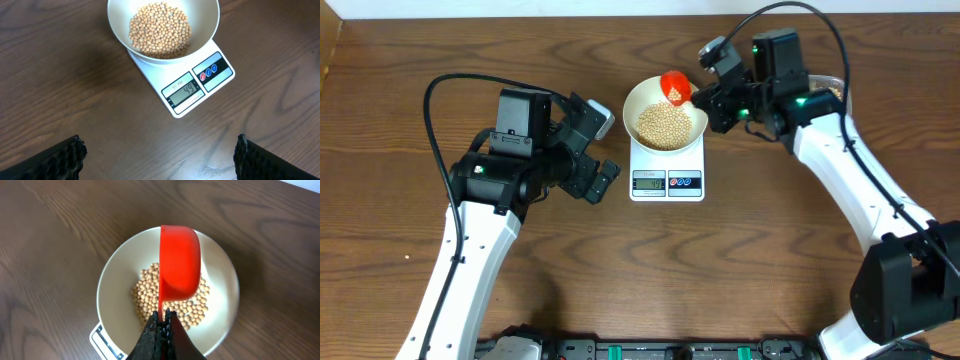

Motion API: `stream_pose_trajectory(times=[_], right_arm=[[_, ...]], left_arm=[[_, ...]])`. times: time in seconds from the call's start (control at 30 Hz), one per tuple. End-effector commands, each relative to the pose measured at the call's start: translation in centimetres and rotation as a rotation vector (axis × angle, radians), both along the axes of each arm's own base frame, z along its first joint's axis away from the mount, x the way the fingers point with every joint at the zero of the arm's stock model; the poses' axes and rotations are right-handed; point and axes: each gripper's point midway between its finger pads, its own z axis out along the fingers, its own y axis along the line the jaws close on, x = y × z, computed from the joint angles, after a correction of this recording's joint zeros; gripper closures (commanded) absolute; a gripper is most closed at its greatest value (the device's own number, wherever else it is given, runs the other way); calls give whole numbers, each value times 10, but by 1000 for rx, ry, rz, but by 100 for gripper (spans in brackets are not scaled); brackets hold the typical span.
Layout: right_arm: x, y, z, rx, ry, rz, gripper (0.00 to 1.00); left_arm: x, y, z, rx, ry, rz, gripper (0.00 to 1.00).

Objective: Scoop item into bowl and weigh 50g on scale

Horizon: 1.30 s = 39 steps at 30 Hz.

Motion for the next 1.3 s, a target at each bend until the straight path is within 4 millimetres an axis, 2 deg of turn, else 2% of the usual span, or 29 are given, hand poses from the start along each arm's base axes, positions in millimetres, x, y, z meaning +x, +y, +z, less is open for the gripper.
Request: stream_pose_trajectory(times=[0.0,1.0,1.27], right_arm=[[4,6,6,-31,-45,15,99],[13,-2,17,69,-18,-24,99],[19,-16,35,228,34,-39,99]], left_arm=[[2,0,5,8,-19,-9,4],[2,0,5,8,-20,-9,4],[2,0,5,8,-19,-9,4]])
